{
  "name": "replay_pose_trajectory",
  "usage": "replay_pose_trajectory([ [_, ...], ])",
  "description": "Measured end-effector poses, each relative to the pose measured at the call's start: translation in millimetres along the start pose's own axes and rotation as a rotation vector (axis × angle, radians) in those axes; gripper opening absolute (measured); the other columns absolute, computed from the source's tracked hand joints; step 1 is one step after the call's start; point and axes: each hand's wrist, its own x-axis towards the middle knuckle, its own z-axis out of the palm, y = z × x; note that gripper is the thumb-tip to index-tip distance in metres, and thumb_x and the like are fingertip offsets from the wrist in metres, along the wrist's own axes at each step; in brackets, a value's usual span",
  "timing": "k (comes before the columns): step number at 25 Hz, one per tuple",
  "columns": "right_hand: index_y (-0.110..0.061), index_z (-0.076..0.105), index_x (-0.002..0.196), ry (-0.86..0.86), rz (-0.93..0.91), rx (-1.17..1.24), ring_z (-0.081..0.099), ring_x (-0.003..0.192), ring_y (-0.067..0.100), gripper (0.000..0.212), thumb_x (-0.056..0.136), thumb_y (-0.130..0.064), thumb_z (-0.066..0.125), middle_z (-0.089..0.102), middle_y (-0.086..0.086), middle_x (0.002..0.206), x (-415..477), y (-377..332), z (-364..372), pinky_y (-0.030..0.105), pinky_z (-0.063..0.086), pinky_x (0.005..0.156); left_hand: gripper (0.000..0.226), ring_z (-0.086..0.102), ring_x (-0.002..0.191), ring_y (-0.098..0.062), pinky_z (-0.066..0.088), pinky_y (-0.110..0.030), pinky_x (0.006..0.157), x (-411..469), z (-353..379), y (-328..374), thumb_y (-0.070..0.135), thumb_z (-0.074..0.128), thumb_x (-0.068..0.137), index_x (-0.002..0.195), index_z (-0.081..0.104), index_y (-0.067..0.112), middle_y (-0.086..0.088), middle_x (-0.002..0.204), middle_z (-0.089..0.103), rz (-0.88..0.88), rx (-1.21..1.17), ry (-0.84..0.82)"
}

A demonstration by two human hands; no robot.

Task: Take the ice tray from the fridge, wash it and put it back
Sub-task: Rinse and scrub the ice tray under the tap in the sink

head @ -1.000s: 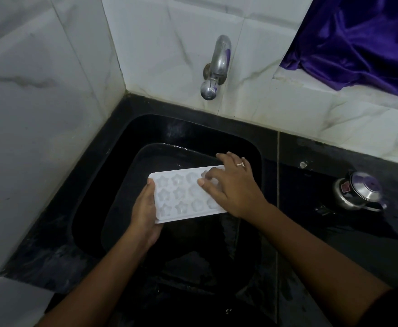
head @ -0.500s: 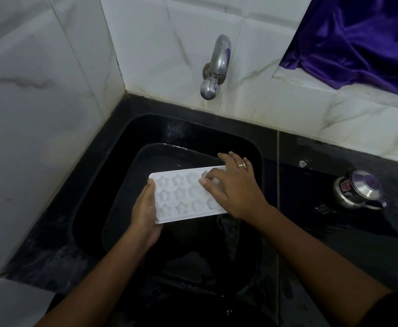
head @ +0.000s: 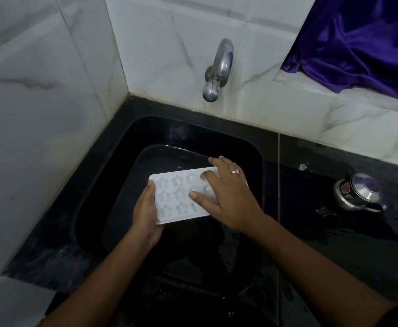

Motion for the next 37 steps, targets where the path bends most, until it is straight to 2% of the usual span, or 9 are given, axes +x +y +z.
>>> replay_pose_trajectory([
  [6,-0.028,0.073,0.115,-0.061,0.045,-0.03,0.02,0.156,0.03,0.067,0.098,-0.074,0.028,0.041,0.011,0.162,14,-12,8,0.058,0.007,0.127,0.055,0.076,0.11,-0.037,0.065,-0.043,0.077,-7,6,-8,0.053,0.044,0.109,0.135,0.066,0.01,-0.018,0.122,0.077,-0.028,0.022,-0.048],
  [10,-0.031,0.067,0.129,-0.085,-0.028,-0.038,0.018,0.157,0.031,0.07,0.097,-0.077,0.025,0.04,0.01,0.162,10,-4,6,0.058,0.003,0.127,0.057,0.074,0.113,-0.039,0.063,-0.046,0.082,-3,0,-6,0.053,0.044,0.108,0.139,0.063,0.009,-0.019,0.125,0.075,-0.006,-0.01,-0.043],
  [14,-0.029,0.072,0.118,-0.042,0.023,-0.055,0.02,0.156,0.031,0.069,0.098,-0.074,0.025,0.043,0.011,0.16,21,-9,2,0.059,0.006,0.126,0.054,0.075,0.113,-0.036,0.061,-0.047,0.086,-2,5,-5,0.051,0.044,0.109,0.138,0.064,0.01,-0.017,0.125,0.076,-0.008,-0.013,-0.05],
  [18,-0.032,0.064,0.134,-0.077,-0.052,-0.077,0.016,0.157,0.031,0.072,0.097,-0.077,0.022,0.038,0.01,0.163,16,-6,3,0.059,0.003,0.127,0.057,0.073,0.115,-0.039,0.061,-0.049,0.09,2,1,0,0.053,0.043,0.108,0.14,0.062,0.01,-0.018,0.127,0.075,0.0,-0.032,-0.04],
  [21,-0.035,0.07,0.123,-0.041,0.012,-0.06,0.017,0.157,0.031,0.065,0.099,-0.074,0.023,0.038,0.01,0.164,23,-6,-1,0.06,0.005,0.126,0.055,0.075,0.113,-0.037,0.061,-0.048,0.088,2,3,-1,0.053,0.044,0.108,0.137,0.065,0.011,-0.017,0.125,0.076,-0.022,-0.025,-0.044],
  [25,-0.029,0.065,0.133,-0.077,-0.065,-0.092,0.018,0.157,0.031,0.074,0.097,-0.077,0.023,0.038,0.01,0.164,19,-11,6,0.059,0.003,0.127,0.057,0.073,0.115,-0.039,0.06,-0.05,0.091,5,-1,-1,0.054,0.046,0.107,0.138,0.064,0.01,-0.019,0.127,0.075,-0.009,-0.047,-0.025],
  [29,-0.032,0.071,0.122,-0.027,-0.004,-0.068,0.02,0.157,0.031,0.067,0.099,-0.074,0.024,0.04,0.01,0.163,24,-7,0,0.059,0.007,0.126,0.053,0.075,0.112,-0.036,0.06,-0.048,0.09,2,3,0,0.051,0.044,0.109,0.135,0.066,0.011,-0.016,0.123,0.077,-0.024,-0.037,-0.029],
  [33,-0.029,0.062,0.137,-0.08,-0.072,-0.08,0.017,0.157,0.031,0.074,0.097,-0.078,0.022,0.037,0.01,0.165,19,-8,7,0.058,0.004,0.127,0.057,0.073,0.117,-0.039,0.057,-0.055,0.1,7,1,2,0.053,0.045,0.108,0.139,0.064,0.01,-0.019,0.128,0.074,-0.007,-0.035,-0.021],
  [37,-0.031,0.07,0.12,-0.029,-0.004,-0.049,0.019,0.157,0.031,0.065,0.099,-0.073,0.025,0.039,0.01,0.163,23,-3,2,0.059,0.006,0.126,0.055,0.074,0.115,-0.038,0.059,-0.052,0.095,4,4,-1,0.052,0.044,0.109,0.137,0.065,0.01,-0.018,0.128,0.075,-0.027,-0.024,-0.042],
])
